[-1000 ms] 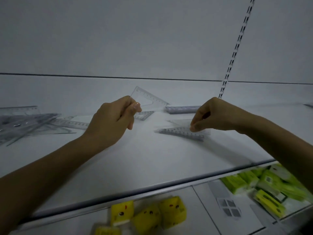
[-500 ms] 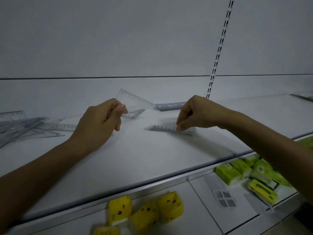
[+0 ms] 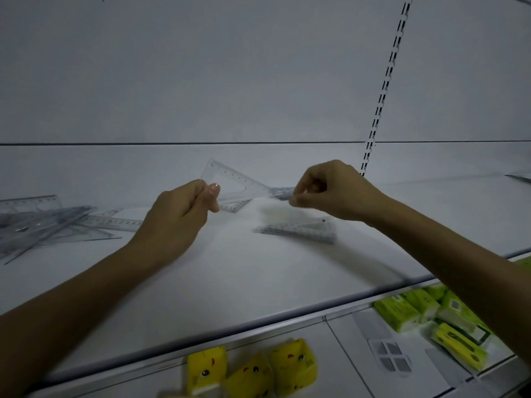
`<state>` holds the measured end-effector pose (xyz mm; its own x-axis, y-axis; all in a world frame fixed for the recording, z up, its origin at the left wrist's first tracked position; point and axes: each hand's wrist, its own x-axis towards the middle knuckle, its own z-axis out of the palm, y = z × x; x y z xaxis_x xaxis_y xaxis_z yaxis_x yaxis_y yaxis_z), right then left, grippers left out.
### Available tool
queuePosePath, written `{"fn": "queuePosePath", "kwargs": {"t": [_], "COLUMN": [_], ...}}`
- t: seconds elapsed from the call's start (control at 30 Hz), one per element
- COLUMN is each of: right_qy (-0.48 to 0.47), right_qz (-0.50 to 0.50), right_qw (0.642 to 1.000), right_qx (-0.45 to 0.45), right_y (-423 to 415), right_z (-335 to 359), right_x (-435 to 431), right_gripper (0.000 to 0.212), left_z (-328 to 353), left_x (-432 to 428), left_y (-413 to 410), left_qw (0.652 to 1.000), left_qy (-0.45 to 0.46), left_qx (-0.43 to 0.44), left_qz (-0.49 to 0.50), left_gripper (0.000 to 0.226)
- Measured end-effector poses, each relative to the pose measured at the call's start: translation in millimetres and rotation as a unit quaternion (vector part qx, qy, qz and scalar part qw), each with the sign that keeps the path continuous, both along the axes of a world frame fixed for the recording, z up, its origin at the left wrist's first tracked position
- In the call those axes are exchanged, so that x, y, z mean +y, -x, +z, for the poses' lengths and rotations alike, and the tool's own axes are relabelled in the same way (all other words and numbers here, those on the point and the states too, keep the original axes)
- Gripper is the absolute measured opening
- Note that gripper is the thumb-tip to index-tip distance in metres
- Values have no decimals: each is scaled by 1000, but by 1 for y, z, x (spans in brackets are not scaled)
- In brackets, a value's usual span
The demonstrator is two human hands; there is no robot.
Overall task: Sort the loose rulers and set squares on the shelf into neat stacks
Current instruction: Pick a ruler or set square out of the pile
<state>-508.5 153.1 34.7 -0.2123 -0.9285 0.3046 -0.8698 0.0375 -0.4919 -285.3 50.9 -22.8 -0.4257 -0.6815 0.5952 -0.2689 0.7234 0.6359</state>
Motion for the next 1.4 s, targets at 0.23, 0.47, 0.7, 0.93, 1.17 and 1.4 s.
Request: {"fn": "queuePosePath", "kwargs": {"t": [0.23,0.47,0.7,0.93,1.17,1.4], "right_qy": [231,59,60,53,-4,-99], "right_qz": [10,116,146,121,23,24], "right_qw": [972,848,791,877,998,990], "right_qx": [34,-513,-591,-462,-51,97], "right_y": [-43,-84,-89,-64,5,28], "right_z": [-5,-5,-12,-10,17,6], "right_x": [2,2,1,11,33,30], "right_gripper": [24,43,23,18,14,20], "left_z": [4,17,18,7,-5,-3], "left_x": [4,9,10,16,5,5], "left_y": [0,-3,-7,7,3,5], "left_qw": [985,848,827,856,890,906], "left_qy": [135,447,459,417,362,326], "left_qx": [-75,-209,-255,-286,-270,-262], "left_qz": [73,191,200,106,63,65], "left_gripper": [41,46,53,53,47,47]}}
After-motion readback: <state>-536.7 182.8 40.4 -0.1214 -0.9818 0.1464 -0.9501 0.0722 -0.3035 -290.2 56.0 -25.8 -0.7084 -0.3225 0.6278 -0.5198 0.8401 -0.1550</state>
